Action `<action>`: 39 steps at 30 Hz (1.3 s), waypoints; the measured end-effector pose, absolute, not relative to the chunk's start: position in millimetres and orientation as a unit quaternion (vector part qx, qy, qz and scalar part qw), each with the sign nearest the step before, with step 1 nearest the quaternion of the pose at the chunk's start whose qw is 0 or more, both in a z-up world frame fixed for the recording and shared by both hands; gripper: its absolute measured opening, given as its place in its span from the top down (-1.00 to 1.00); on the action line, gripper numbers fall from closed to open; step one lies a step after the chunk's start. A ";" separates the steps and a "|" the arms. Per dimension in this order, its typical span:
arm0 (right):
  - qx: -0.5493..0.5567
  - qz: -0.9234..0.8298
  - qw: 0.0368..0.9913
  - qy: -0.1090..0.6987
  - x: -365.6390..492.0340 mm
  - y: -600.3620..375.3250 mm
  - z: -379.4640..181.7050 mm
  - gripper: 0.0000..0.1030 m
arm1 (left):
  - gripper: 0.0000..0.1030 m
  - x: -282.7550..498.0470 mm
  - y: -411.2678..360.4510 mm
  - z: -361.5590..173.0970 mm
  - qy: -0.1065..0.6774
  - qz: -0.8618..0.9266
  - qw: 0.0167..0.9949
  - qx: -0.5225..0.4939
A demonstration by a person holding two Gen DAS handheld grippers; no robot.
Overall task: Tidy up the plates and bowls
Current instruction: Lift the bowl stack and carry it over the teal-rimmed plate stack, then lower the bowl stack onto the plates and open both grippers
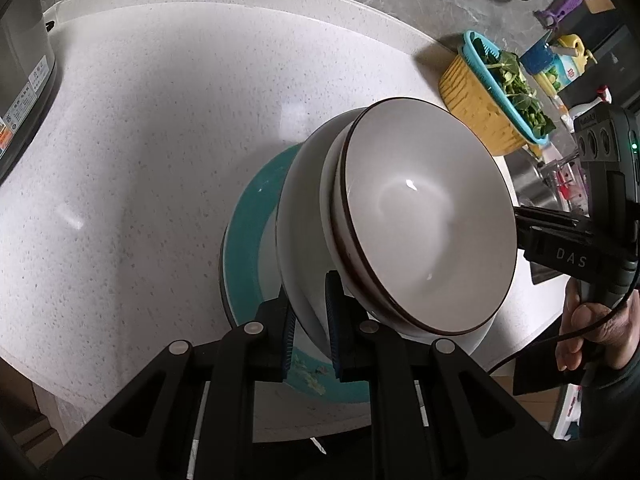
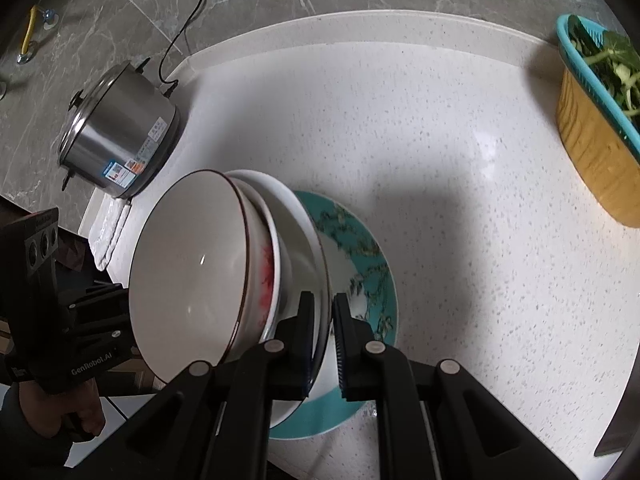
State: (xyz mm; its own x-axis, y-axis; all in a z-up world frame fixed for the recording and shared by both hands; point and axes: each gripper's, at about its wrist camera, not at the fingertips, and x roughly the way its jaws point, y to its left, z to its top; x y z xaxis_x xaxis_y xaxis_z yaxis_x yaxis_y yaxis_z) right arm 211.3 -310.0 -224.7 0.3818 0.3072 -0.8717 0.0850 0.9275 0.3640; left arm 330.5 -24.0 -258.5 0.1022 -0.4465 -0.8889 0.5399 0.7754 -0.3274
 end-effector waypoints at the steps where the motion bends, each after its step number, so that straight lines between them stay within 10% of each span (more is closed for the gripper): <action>1: 0.178 0.068 0.811 0.553 209.7 -310.0 -226.2 0.77 | 0.78 328.8 -24.1 -259.9 0.583 -0.332 0.740 0.043; 35: 0.188 0.082 0.811 0.548 202.6 -310.0 -249.7 0.71 | 0.78 338.2 -51.6 -275.4 0.567 -0.302 0.766 0.015; 39: 0.191 0.070 0.816 0.542 196.7 -316.4 -245.0 0.39 | 0.72 335.3 -39.5 -261.5 0.547 -0.293 0.784 -0.004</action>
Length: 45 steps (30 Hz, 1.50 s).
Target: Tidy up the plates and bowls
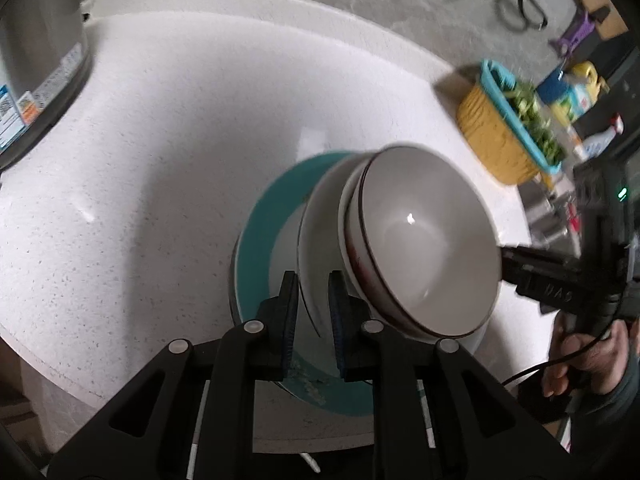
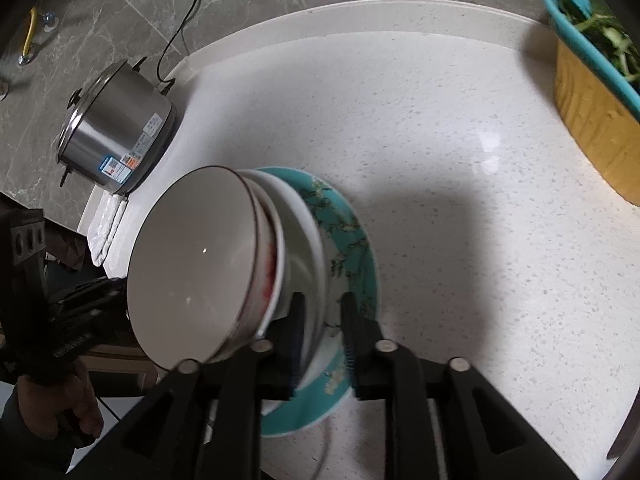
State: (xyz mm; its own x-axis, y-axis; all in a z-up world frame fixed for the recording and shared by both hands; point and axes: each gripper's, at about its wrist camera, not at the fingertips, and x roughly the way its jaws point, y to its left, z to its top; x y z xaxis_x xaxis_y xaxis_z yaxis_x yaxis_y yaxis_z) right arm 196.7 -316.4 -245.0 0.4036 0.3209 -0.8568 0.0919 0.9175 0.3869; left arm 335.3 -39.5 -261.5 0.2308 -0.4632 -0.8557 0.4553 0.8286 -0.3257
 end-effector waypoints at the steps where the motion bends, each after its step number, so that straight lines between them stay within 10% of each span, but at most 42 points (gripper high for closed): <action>1: 0.193 0.069 0.816 0.540 194.0 -319.6 -243.7 0.26 | 0.72 332.4 -35.8 -254.1 0.537 -0.286 0.794 -0.003; 8: 0.196 0.058 0.843 0.498 161.7 -339.0 -213.0 -0.59 | 0.69 301.1 -25.9 -209.4 0.480 -0.217 0.850 0.034; 13: 0.170 0.051 0.885 0.430 134.3 -347.2 -169.2 -0.66 | -0.18 276.1 -10.6 -174.2 0.442 -0.134 0.887 -0.012; 17: 0.128 0.041 0.951 0.277 91.9 -345.4 -108.4 -1.00 | -0.20 250.3 -6.5 -137.9 0.396 -0.133 0.908 -0.019; 21: 0.091 -0.033 0.986 0.133 38.1 -333.7 -75.8 -1.00 | -0.89 220.8 -15.6 -95.0 0.328 -0.137 0.935 0.011; 45: 0.085 -0.078 0.957 0.268 -39.5 -270.8 -46.0 -1.00 | -0.99 71.8 -24.2 -48.1 0.390 -0.083 0.917 0.024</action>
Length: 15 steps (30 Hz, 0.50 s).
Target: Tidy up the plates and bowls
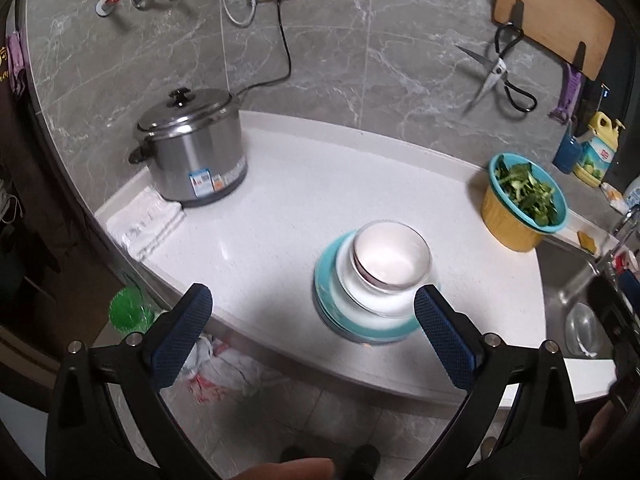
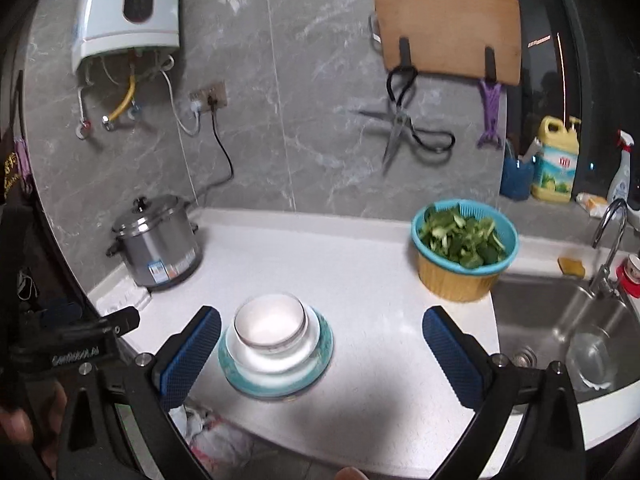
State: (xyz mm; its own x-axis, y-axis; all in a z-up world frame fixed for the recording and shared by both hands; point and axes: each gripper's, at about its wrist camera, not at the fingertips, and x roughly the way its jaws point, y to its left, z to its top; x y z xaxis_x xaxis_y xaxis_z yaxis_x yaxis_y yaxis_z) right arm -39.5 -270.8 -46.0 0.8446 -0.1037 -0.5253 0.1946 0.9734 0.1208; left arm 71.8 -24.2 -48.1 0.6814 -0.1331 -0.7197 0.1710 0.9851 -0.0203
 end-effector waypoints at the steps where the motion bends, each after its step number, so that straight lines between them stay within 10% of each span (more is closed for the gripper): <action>1: 0.086 -0.076 0.954 0.277 -38.6 -272.1 -46.6 -1.00 | -0.99 66.6 -28.1 -48.0 0.389 -0.083 0.917 0.024; 15: 0.086 -0.057 0.932 0.347 -24.3 -276.5 -67.1 -1.00 | -0.99 33.3 -57.9 -49.2 0.399 -0.078 0.913 0.027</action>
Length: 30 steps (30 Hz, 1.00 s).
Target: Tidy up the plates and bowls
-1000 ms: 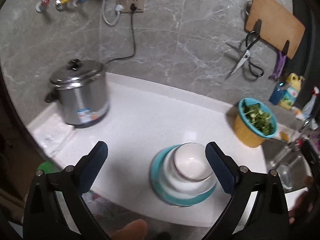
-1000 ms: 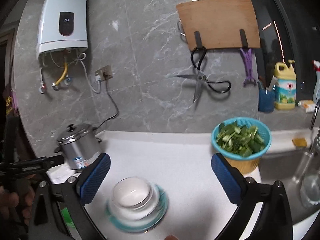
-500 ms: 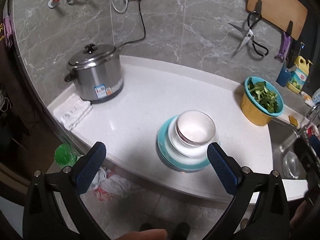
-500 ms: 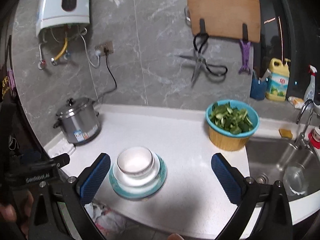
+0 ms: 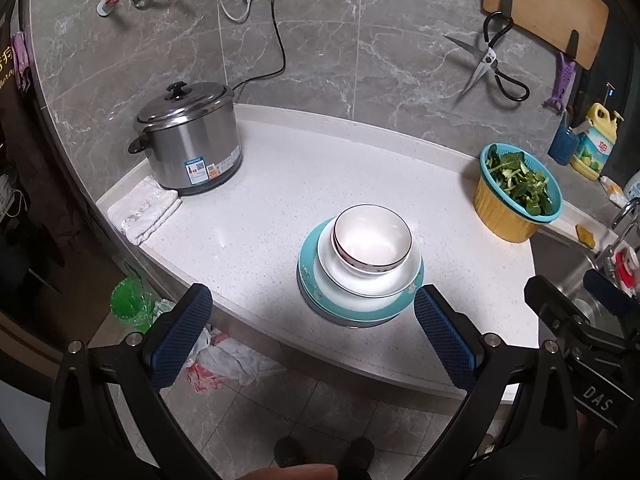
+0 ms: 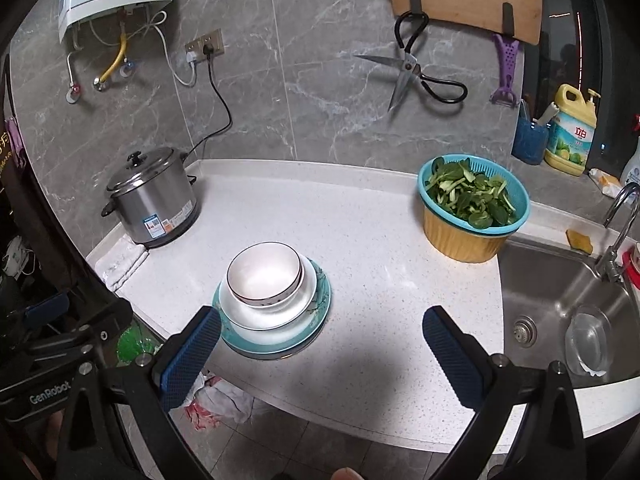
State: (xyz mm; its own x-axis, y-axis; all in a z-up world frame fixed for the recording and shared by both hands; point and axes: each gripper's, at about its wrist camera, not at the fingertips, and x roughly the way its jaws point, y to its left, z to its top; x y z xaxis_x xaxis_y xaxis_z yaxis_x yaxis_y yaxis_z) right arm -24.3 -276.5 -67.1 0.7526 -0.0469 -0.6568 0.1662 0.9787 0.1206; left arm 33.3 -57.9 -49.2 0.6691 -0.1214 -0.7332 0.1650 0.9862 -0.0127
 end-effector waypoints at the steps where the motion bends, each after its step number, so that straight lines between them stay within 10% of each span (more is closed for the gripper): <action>1: 0.084 -0.058 0.931 0.351 -22.7 -275.8 -68.5 -1.00 | -0.99 34.8 -56.6 -49.7 0.400 -0.079 0.913 0.025; 30: 0.068 -0.071 0.920 0.381 11.8 -263.8 -79.4 -1.00 | -0.99 74.5 -44.1 -54.1 0.410 -0.071 0.909 0.011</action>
State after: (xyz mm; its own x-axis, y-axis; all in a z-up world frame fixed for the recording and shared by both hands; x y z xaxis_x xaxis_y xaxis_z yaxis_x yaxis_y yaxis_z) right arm 11.8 -263.8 -79.4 0.7002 -0.0797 -0.7094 0.1829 0.9806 0.0704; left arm 74.5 -44.1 -54.1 0.6530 -0.1197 -0.7478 0.1383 0.9897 -0.0377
